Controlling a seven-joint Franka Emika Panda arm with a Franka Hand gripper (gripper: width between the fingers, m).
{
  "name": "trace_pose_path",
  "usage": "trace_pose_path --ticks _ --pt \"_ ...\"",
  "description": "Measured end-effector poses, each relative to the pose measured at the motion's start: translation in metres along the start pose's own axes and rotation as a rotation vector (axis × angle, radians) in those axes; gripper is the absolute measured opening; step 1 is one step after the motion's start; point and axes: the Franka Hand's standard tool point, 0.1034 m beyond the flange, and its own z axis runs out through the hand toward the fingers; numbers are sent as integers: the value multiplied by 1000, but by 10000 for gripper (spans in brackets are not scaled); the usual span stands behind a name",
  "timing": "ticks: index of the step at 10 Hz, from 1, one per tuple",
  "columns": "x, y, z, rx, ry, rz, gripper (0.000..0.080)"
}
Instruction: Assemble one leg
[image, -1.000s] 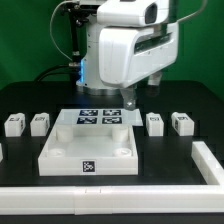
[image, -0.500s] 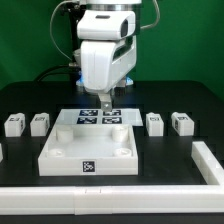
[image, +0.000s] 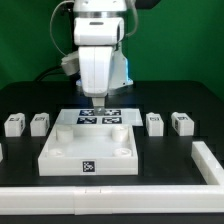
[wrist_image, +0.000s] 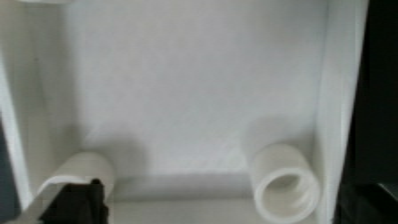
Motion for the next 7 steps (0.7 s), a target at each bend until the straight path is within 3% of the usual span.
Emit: trace_pose_path --ticks 1,2,3,5,7 --pt "-5 -16 9 8 3 -25 650" --pt "-9 -28 18 33 8 -33 650" --pt "-10 -33 26 53 12 -23 650" --pt "-10 -31 27 50 12 -15 650" --pt "-11 -40 48 67 25 -22 650"
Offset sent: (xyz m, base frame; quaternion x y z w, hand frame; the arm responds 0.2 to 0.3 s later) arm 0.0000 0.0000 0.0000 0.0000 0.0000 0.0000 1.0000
